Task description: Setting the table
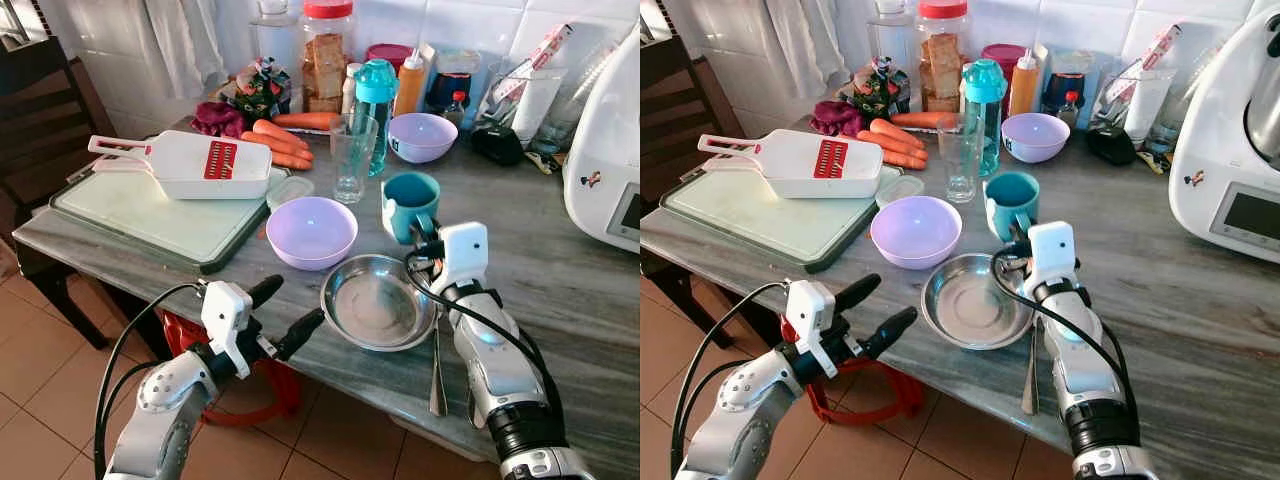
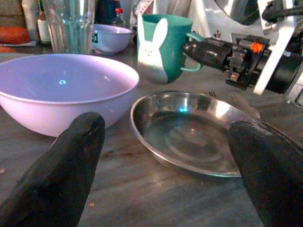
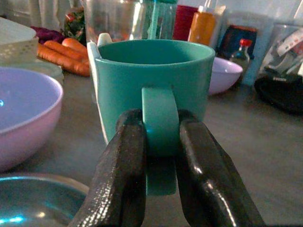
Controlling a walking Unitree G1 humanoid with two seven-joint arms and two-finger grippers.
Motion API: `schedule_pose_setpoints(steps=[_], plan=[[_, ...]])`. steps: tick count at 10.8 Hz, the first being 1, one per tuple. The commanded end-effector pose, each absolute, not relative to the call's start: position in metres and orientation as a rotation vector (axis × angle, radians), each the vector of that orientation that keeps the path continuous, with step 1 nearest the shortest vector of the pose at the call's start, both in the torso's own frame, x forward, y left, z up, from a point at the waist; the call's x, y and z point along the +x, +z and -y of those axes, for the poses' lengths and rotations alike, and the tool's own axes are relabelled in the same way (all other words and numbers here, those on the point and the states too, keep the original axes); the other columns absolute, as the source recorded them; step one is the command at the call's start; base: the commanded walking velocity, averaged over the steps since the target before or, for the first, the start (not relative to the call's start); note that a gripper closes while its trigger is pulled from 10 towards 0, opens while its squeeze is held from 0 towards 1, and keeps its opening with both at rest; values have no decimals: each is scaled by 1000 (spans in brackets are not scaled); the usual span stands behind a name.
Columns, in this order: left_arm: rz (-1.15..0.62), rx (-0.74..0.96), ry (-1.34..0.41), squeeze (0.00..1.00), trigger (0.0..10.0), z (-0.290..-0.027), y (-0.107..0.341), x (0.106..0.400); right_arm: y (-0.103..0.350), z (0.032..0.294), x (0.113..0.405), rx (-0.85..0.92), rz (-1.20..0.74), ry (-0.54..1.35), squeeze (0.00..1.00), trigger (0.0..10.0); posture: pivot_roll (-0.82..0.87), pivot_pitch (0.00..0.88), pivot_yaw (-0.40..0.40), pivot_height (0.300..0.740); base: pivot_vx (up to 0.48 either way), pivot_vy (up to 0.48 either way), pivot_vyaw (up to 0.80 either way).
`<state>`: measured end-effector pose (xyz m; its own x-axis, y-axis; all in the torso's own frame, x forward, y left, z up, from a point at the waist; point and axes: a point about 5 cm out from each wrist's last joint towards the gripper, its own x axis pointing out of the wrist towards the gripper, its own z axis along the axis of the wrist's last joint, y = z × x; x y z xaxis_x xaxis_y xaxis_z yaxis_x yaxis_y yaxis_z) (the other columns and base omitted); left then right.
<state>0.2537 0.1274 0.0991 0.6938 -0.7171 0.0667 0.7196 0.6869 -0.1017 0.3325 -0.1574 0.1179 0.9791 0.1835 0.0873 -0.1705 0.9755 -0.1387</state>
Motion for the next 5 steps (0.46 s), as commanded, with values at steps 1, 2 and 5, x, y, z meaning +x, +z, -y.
schedule_pose_setpoints(steps=[1,2,5], plan=[[33,-104,-816,0,10000,-126,104,256,122,159,335,-122,121,174,0,10000,44,21,15,740,0,0,0],[24,-102,-820,0,10000,-127,102,255,116,161,334,-128,106,173,0,10000,51,24,17,740,0,0,0],[10,-96,-827,0,10000,-127,99,254,115,158,336,-117,104,174,0,10000,51,25,21,740,0,0,0]])
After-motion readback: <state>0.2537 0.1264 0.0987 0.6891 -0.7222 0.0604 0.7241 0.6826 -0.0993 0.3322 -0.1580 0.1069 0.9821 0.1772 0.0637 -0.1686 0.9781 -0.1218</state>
